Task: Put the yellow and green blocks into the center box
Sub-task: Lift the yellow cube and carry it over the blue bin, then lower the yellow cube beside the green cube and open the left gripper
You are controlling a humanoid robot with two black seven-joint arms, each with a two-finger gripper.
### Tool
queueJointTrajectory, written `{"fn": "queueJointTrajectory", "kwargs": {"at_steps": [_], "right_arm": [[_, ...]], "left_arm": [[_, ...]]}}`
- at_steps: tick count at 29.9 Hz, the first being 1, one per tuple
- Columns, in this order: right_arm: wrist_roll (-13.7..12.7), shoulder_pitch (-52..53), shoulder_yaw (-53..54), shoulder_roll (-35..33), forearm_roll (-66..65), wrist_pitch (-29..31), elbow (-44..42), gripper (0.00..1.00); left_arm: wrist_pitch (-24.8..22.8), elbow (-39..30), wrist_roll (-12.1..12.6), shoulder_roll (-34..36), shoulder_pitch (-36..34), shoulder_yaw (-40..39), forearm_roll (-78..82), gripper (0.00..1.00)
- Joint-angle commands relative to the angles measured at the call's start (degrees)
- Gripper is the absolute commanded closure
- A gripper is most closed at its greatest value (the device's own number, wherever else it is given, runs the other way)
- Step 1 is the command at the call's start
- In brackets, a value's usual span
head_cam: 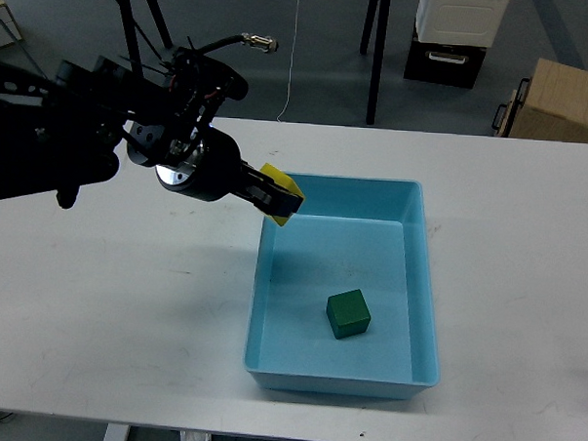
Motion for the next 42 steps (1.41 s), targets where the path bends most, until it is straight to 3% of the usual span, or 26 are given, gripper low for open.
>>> {"fn": "queueJointTrajectory", "kwargs": {"at_steps": [1, 10, 18, 21, 24, 26, 42], "right_arm": [[0.0, 0.3, 0.0, 0.1, -0.6, 0.0, -0.8, 0.0], [0.0, 0.7, 0.0, 0.1, -1.4, 0.0, -1.0, 0.0], [0.0, 0.7, 0.1, 0.1, -1.4, 0.0, -3.0, 0.0], [0.0, 0.9, 0.0, 0.1, -1.5, 0.0, -3.0, 0.0], [0.0, 0.9, 0.0, 0.3, -1.5, 0.0, -3.0, 0.0], [0.0, 1.1, 0.0, 0.3, -1.5, 0.0, -3.0, 0.0], [0.0, 0.9, 0.0, 0.5, -1.5, 0.0, -3.1, 0.0]], "left_arm": [[0.0, 0.7, 0.0, -4.7, -0.1, 2.1, -0.4, 1.0], [0.0, 8.4, -0.4, -17.8, 0.3, 2.2, -0.7, 1.0], [0.0, 11.2, -0.5, -20.1, 4.3, 4.1, -0.8, 0.82], [0.0, 11.8, -0.9, -19.8, 5.5, 4.3, -0.8, 0.54], [0.0, 12.5, -4.7, -19.7, 5.7, 4.3, -2.0, 0.25], [0.0, 12.6, -7.0, -19.7, 5.7, 4.3, -3.1, 0.14], [0.0, 16.5, -7.7, -21.5, 7.9, 4.4, -3.1, 0.1]]}}
